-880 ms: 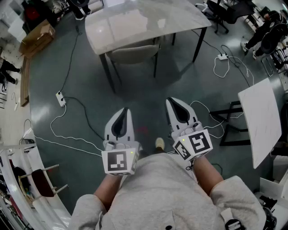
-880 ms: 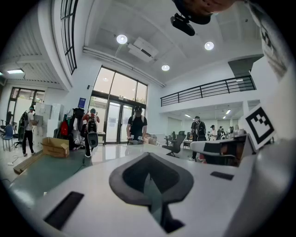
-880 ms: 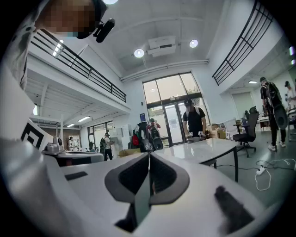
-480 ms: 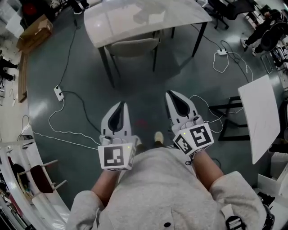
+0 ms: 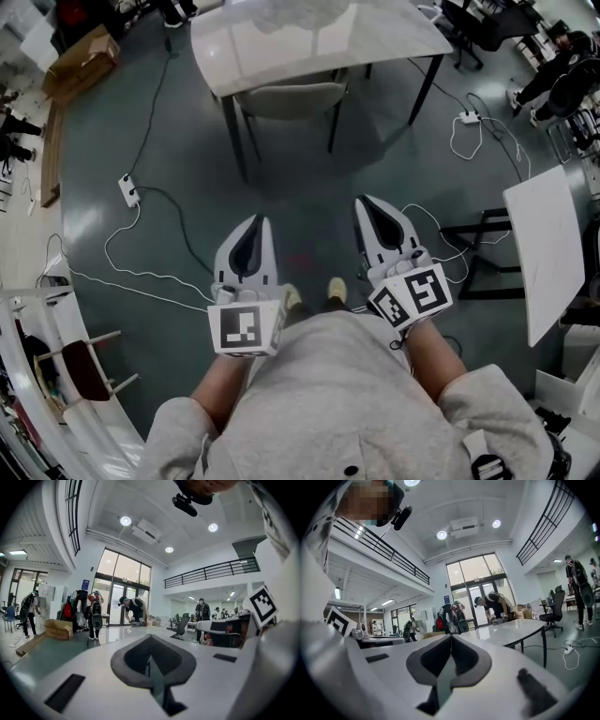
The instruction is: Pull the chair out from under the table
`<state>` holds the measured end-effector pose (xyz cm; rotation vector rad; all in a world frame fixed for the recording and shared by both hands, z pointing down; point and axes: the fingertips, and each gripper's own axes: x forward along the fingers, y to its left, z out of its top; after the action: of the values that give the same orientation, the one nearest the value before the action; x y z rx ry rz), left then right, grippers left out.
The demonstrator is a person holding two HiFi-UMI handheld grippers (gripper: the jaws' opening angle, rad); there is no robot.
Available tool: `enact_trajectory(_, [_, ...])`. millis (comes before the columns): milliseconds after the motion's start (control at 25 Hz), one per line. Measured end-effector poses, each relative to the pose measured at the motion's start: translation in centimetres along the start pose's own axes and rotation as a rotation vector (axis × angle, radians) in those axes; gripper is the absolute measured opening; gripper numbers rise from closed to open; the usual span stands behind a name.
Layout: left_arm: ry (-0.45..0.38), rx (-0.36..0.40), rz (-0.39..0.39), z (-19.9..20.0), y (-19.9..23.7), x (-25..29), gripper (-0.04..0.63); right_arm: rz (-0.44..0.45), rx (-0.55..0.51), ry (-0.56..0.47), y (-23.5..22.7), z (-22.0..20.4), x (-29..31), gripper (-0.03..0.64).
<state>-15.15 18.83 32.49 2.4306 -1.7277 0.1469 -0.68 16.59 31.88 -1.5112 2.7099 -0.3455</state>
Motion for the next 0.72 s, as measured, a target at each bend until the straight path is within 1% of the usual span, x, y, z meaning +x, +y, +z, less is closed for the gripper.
enact_trajectory(160, [-0.019, -0.011, -0.003, 0.2, 1.5, -0.7, 0.014, -0.013, 0.028, -0.002, 1.1, -0.4, 0.4, 0.025])
enact_trajectory(320, [-0.031, -0.006, -0.01, 0.3, 3.1, -1.4, 0.014, -0.03, -0.001, -0.01, 2.8, -0.5, 1.0, 0.025])
enact_trajectory(520, [-0.039, -0.032, -0.009, 0.3, 4.2, -2.1, 0.014, -0.028, -0.019, -0.011, 4.5, -0.6, 1.3, 0.025])
enact_trajectory(720, [-0.082, -0.009, -0.005, 1.0, 4.7, -2.0, 0.014, -0.015, -0.042, -0.012, 5.3, -0.5, 2.1, 0.025])
